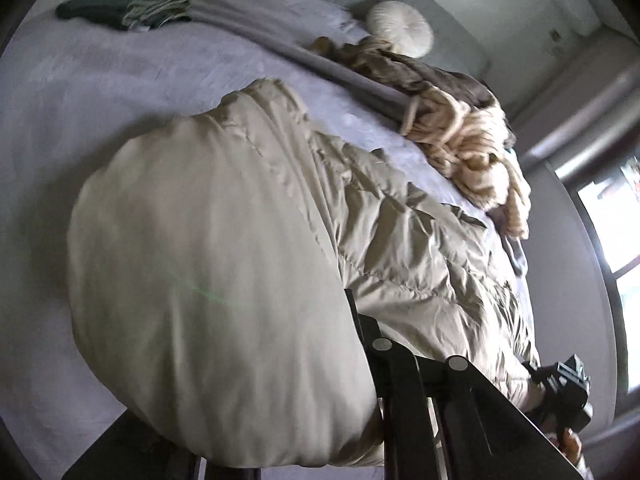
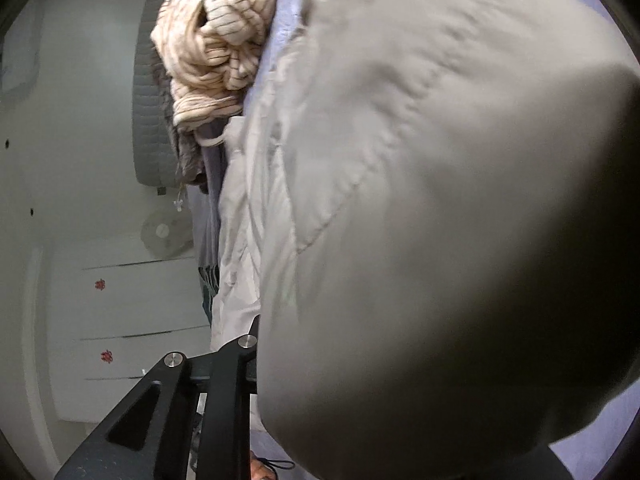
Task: Fold large clothes
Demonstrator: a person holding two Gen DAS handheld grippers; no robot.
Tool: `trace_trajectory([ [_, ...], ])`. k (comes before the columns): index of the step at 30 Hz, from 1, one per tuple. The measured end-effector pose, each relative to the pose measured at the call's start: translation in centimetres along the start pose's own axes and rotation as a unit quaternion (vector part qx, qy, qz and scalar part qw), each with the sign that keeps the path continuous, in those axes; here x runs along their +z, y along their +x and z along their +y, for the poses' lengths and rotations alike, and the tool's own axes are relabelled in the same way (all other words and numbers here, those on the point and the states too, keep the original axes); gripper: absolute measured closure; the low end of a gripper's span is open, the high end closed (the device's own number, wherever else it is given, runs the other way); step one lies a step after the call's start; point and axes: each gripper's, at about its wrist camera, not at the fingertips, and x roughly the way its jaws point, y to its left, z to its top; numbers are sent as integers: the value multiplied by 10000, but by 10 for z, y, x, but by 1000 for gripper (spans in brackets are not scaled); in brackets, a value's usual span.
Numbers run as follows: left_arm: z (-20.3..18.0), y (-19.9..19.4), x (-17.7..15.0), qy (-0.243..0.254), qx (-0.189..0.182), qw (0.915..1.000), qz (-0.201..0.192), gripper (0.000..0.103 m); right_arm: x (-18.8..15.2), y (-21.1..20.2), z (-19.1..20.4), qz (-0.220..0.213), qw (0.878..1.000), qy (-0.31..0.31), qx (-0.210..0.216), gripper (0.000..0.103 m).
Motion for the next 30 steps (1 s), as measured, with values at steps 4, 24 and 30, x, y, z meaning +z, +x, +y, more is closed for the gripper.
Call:
trace_trajectory([
  [4,7,-25,-19,300,-44,9995,101,85,-28,-17,-3,16,10000,-20,-94,79],
  [24,69,-103,-196,-137,790,9928,895,74,-138,-97,-83,634,9964,167,-546,73],
  [30,75,-135,-197,-123,1241,9887,825,58,-135,-116,-80,628,9933,105,-966,53],
])
